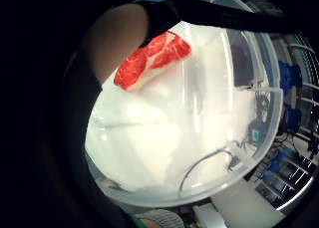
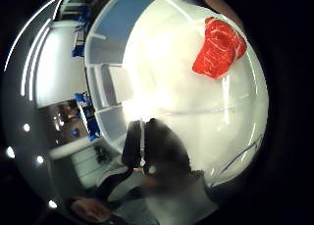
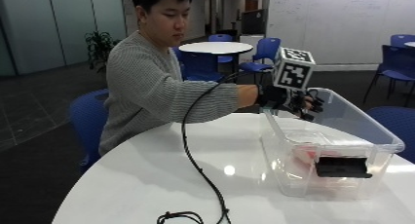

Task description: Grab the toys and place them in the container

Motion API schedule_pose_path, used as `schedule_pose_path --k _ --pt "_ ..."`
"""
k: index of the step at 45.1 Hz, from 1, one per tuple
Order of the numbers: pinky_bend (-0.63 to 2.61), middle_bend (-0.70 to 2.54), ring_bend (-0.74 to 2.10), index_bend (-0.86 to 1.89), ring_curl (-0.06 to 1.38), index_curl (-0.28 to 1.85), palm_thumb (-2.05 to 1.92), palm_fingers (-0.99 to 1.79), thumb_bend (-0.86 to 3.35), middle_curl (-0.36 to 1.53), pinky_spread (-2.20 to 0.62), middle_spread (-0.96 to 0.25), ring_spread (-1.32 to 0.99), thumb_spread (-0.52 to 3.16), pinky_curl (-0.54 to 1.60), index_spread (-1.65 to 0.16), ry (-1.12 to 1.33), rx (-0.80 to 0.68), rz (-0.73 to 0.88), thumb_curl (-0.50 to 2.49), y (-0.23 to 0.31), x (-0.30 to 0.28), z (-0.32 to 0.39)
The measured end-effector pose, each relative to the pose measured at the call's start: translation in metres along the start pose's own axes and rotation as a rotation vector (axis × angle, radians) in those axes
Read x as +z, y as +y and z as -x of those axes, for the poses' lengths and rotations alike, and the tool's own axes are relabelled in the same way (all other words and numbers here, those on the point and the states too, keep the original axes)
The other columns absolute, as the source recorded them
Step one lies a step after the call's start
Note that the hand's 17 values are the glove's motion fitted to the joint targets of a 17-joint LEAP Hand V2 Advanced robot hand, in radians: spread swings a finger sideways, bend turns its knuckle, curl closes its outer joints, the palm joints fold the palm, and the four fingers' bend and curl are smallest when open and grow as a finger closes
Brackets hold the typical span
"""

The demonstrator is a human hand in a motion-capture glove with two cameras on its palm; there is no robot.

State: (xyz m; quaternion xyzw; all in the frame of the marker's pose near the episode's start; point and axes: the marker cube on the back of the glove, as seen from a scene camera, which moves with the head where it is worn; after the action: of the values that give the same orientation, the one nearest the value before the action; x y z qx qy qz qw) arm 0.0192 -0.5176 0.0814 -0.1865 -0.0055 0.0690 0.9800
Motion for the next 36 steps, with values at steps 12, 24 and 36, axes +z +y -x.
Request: schedule_pose_path --k 12,24,36 --pt "0.70 0.13 0.13 0.23 0.42 0.55 -0.09 -0.16 -0.07 0.35 0.06 -0.15 -0.11 1.25 0.37 -0.41 -0.031 -0.024 -0.229 0.40 0.156 -0.051 -0.068" --pt "0.64 0.15 0.15 0.26 0.36 0.54 -0.08 -0.10 -0.06 0.31 0.07 -0.16 -0.09 1.25 0.35 -0.42 0.033 0.053 -0.290 0.30 0.254 -0.030 -0.099" --pt "0.64 0.15 0.15 0.27 0.32 0.52 -0.07 -0.09 -0.05 0.29 0.07 -0.16 -0.08 1.27 0.35 -0.42 0.038 -0.120 -0.314 0.24 0.354 0.046 -0.045"
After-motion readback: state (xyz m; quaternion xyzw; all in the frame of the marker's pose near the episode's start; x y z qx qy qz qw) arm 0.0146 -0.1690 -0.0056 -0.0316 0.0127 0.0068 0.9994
